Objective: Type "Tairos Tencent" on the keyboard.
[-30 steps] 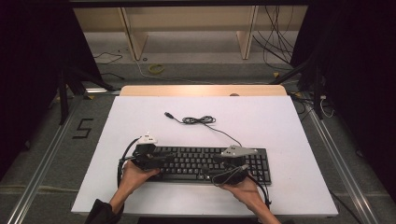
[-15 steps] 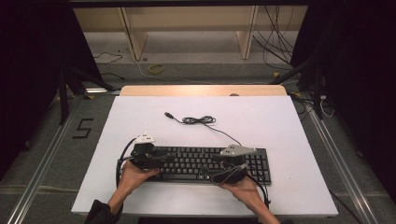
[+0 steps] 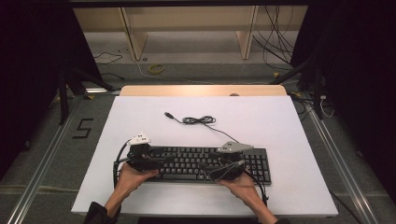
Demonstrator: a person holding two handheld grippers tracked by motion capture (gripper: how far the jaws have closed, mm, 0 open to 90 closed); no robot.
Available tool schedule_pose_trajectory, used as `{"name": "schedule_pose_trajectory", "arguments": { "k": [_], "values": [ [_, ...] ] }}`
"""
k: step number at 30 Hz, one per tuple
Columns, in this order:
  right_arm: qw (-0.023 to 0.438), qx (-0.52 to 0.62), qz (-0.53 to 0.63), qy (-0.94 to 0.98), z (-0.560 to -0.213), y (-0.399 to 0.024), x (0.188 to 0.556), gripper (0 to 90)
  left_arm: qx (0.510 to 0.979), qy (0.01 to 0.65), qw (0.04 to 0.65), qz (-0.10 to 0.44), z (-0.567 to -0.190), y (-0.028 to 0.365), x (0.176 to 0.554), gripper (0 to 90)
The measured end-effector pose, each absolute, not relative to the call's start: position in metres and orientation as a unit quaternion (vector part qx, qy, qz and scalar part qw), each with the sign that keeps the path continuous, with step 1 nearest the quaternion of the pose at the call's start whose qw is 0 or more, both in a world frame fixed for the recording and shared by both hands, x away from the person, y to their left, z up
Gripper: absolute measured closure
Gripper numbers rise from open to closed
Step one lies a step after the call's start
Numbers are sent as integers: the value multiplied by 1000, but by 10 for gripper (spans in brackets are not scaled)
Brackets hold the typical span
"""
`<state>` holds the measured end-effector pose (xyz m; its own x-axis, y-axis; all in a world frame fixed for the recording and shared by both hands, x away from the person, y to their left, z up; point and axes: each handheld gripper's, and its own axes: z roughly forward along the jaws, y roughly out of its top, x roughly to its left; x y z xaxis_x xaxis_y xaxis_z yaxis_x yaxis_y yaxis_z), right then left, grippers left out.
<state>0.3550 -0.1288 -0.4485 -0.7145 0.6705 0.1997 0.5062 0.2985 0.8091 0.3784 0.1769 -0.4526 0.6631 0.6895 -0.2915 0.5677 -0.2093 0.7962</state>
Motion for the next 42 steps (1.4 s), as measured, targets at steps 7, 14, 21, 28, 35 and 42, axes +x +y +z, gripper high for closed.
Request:
{"name": "schedule_pose_trajectory", "arguments": {
  "k": [7,14,21,28,35,42],
  "values": [
    [93,377,451,803,-449,-124,364,552,768,403,494,67,-451,182,373,348],
    [97,379,436,811,-455,-116,373,711,761,405,502,68,-452,187,368,323],
    [92,377,424,819,-462,-106,382,875,759,406,503,76,-452,194,364,317],
    [87,375,407,828,-469,-95,387,900,759,409,500,80,-453,196,361,317],
    [89,377,398,831,-474,-92,391,900,756,409,504,81,-454,199,358,307],
    [89,378,390,835,-477,-90,391,900,755,410,506,78,-456,200,357,291]
  ]
}}
